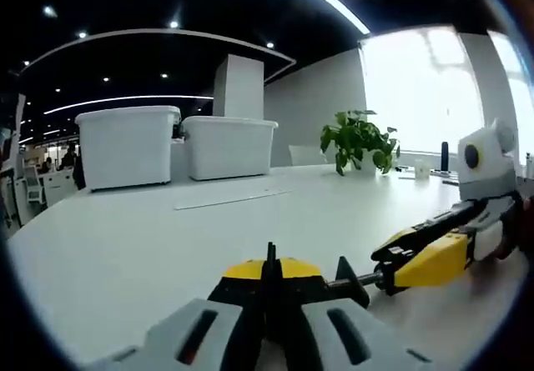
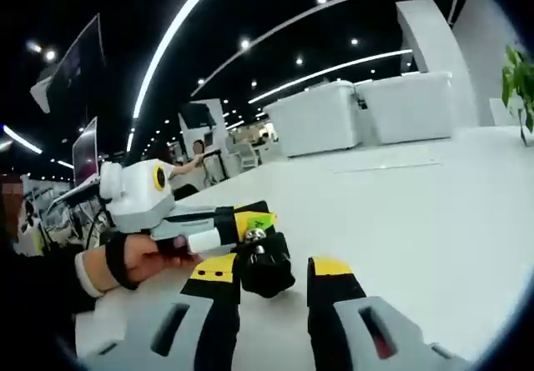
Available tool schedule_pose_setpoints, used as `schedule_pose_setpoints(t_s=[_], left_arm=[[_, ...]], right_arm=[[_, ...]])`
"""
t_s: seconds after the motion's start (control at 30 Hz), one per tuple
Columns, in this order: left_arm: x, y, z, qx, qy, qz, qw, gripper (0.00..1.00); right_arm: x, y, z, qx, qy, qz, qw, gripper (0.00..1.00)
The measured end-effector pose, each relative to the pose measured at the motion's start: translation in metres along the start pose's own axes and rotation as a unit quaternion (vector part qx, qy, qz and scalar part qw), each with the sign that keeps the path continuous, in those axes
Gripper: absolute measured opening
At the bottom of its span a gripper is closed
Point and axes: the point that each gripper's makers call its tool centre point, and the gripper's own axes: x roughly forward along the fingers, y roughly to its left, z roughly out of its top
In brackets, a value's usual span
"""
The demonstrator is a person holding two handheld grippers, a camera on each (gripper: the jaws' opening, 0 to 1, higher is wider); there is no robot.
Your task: Clamp the fixed fixture on the desktop, loosen the retaining clip, secure it to the edge of the desk, and tighten the retaining clip.
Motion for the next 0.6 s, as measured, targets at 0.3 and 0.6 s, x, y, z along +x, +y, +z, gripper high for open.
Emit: schedule_pose_setpoints(t_s=[0.3, 0.6], left_arm=[[-0.001, -0.001, 0.000, 0.001, 0.000, 0.000, 1.0000, 0.04], [-0.001, -0.001, 0.000, 0.001, 0.000, -0.001, 1.0000, 0.04]], right_arm=[[0.000, 0.009, 0.005, -0.036, -0.005, 0.021, 0.9991, 0.19], [-0.006, 0.035, 0.002, -0.482, -0.019, -0.012, 0.8760, 0.17]])
